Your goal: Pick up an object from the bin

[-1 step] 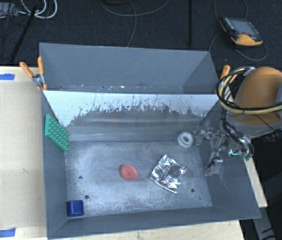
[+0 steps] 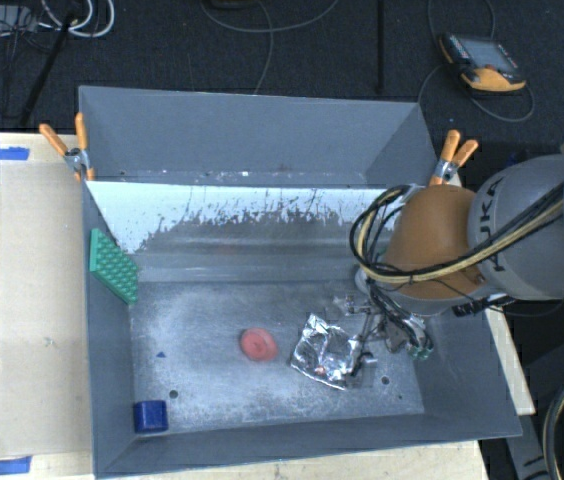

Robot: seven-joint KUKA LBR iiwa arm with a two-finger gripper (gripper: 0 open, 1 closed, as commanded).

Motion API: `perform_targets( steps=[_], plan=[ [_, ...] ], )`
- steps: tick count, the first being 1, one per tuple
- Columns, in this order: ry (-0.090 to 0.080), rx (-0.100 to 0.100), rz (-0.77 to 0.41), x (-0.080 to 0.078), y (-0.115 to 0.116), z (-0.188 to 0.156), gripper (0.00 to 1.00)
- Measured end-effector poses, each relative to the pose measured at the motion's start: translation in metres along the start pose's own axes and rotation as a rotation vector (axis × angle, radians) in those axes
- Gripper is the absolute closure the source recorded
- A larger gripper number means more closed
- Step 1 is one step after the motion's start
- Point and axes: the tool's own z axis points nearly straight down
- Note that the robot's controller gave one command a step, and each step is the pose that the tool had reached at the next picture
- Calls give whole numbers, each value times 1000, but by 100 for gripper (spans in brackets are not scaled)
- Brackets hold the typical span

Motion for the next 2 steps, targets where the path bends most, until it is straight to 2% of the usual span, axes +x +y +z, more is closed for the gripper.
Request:
perform_targets(
  steps=[1, 2],
  plan=[
    [-10, 7, 3, -3, -6, -5, 100],
    [-10, 1, 99, 7, 92, -58, 100]
  ],
)
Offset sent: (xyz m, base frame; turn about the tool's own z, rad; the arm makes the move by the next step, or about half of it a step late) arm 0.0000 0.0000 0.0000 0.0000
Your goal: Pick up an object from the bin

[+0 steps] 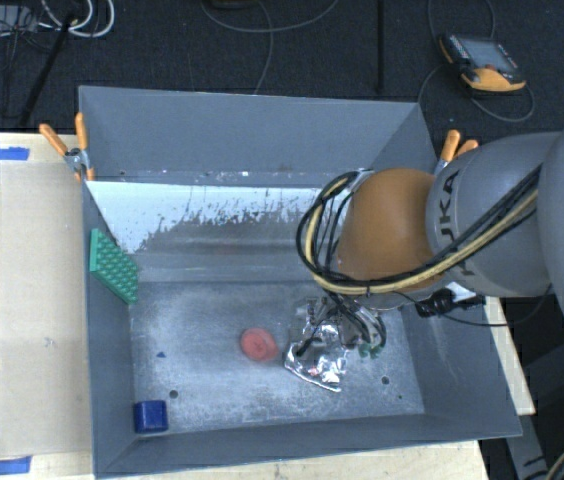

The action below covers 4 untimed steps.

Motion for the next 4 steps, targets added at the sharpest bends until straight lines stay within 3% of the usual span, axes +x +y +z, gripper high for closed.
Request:
perform_targets(
  steps=[1, 2, 3, 4],
  plan=[
    [3, 4, 3, 0, -5, 2, 0],
    [9, 5, 40, 21, -2, 45, 0],
    [3, 6, 278, 5, -55, 56, 0],
    [3, 5, 274, 5, -53, 55, 100]
  ],
)
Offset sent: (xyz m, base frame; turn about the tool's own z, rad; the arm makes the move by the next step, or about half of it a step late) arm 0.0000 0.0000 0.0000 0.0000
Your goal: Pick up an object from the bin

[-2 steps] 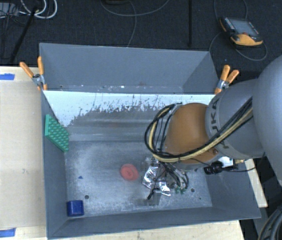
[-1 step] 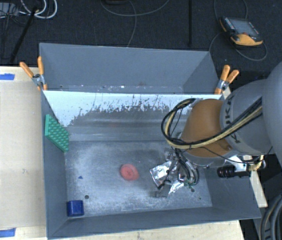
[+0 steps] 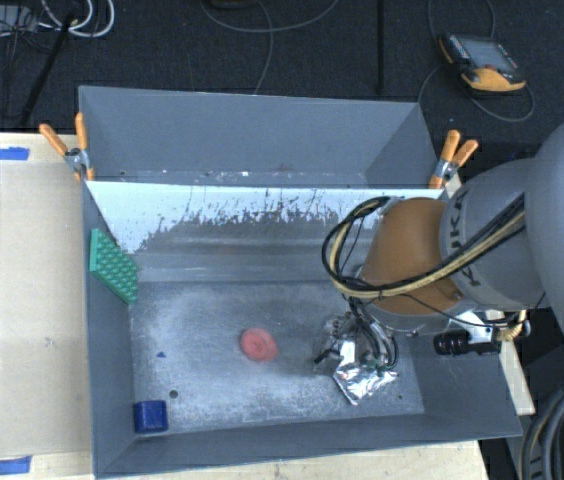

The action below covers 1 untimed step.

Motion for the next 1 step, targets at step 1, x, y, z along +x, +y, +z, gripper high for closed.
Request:
perform_targets(
  steps=[1],
  plan=[
    [-9, -3, -33, -1, 23, -120, 100]
  ],
)
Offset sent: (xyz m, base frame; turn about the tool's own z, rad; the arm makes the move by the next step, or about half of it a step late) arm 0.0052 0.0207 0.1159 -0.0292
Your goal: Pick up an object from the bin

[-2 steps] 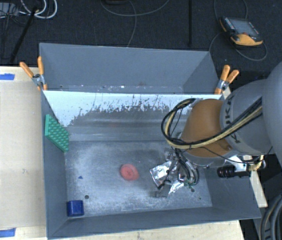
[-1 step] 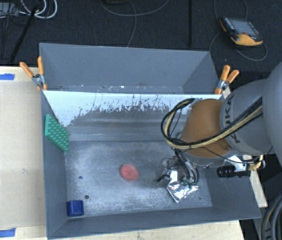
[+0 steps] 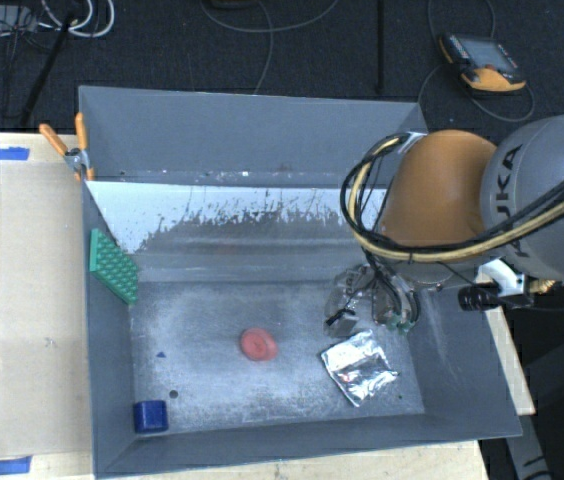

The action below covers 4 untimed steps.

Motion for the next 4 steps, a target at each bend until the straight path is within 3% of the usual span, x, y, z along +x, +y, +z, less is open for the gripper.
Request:
perform_targets(
  steps=[1, 2, 3, 4],
  plan=[
    [-3, 1, -179, -36, -18, -173, 100],
    [17, 2, -239, -21, 4, -8, 100],
    [-3, -1, -363, -48, 41, -149, 100],
    [6, 1, -363, -47, 40, -144, 0]
  ],
)
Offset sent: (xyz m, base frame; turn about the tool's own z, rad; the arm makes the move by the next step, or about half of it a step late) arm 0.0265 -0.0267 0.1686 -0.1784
